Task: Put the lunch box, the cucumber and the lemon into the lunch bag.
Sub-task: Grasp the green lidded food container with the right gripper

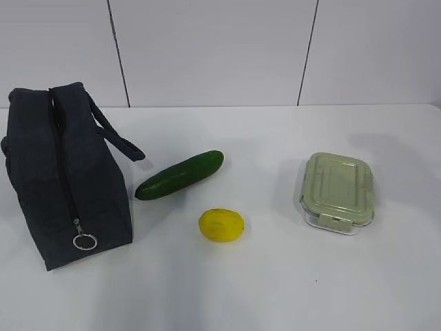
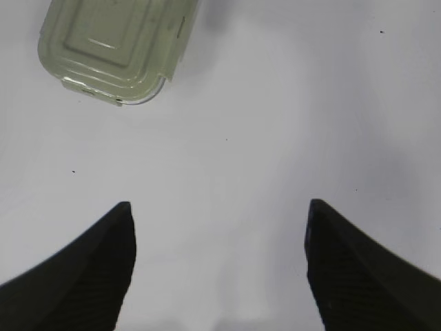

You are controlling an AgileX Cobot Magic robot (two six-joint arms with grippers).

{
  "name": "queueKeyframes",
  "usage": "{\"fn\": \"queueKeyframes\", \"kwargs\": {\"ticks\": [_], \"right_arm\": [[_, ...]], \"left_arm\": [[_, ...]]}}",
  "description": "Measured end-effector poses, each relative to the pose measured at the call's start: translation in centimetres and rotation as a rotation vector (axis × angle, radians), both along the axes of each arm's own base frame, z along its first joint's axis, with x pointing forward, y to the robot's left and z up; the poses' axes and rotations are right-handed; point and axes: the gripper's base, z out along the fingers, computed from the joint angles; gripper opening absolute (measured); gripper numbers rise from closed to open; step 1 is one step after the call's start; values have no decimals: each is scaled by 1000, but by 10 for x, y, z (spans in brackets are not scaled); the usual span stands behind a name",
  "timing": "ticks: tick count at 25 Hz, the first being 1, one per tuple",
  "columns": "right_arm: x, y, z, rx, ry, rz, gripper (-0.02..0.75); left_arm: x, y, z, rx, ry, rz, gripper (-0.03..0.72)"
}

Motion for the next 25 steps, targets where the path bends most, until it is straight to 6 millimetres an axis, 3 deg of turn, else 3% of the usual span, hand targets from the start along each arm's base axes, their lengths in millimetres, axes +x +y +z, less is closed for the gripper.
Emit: {"fn": "queueKeyframes", "kwargs": {"ticks": [16, 25], "right_arm": [[0, 0, 0, 0, -2, 0, 578], [4, 4, -2, 48, 1, -8, 578]], "left_arm": [[81, -3, -7, -141, 194, 103, 384], [98, 5, -13, -169, 187, 173, 384]]}}
